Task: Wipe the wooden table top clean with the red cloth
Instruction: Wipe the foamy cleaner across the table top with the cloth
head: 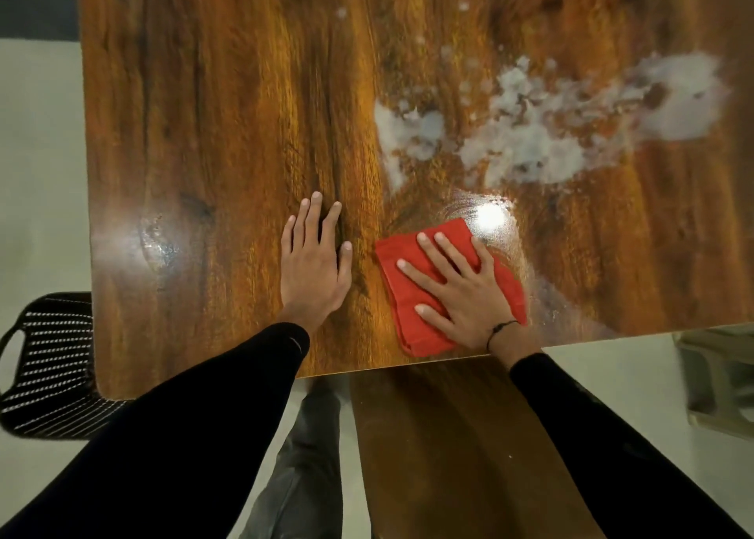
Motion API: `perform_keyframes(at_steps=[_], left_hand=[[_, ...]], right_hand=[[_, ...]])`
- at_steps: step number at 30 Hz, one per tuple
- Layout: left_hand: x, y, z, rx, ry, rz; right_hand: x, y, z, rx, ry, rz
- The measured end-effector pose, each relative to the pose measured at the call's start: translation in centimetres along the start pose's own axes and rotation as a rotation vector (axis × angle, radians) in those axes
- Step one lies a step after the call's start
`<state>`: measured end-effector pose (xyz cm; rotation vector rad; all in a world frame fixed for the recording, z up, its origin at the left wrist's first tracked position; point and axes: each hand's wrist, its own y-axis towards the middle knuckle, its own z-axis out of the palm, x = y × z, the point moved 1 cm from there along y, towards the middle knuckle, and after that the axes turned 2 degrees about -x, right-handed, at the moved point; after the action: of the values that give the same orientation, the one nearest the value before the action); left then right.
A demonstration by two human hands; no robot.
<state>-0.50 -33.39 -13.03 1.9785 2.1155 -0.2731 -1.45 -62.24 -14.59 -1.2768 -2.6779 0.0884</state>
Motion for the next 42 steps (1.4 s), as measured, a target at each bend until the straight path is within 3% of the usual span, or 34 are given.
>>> perform_keyframes(at_steps=[8,14,17,21,25,27,31,34,36,38,42], left_hand=[[0.0,0.1,0.3,-0.009,-0.046,-0.040],[0.3,-0.1,0.6,0.004,-0.078,-0.052],[0.3,0.0,0.7,-0.011,-0.077,-0.054],[0.4,0.0,1.0,0.000,-0.074,-0.068],[0.7,0.0,1.3,0.000,-0.062,-0.060],[0.8,0.0,1.4,0.004,-0.054,-0.057],[0.7,0.1,1.4,0.019,-0.056,-0.052],[0.7,0.1,1.3,0.028,-0.047,-0.053],[0.8,0.0,1.5,0.033,-0.041,-0.054],[0.9,0.0,1.7,0.039,-0.043,-0.057],[1.0,0.1,1.9,0.030,-0.035,-0.056]], right_hand=[[-3.0,7.1,-2.4,-0.028,0.024,0.206],[0.3,8.3,-1.5,-0.007,-0.008,-0.259],[-1.7,5.8,-1.0,-0.003,0.002,-0.367],[-4.3,5.2,-1.4,-0.021,0.007,-0.132],[-3.7,9.6,-2.2,-0.080,0.051,0.223],[-2.8,12.7,-2.5,-0.106,0.057,0.315],[-0.2,14.4,-2.2,-0.098,0.032,0.158],[0.6,11.5,-1.4,-0.078,0.032,-0.019],[-0.3,9.2,-0.8,-0.063,0.028,-0.038],[-1.6,8.0,-0.9,-0.057,0.026,0.042],[-3.2,10.6,-2.3,-0.082,0.063,0.392]])
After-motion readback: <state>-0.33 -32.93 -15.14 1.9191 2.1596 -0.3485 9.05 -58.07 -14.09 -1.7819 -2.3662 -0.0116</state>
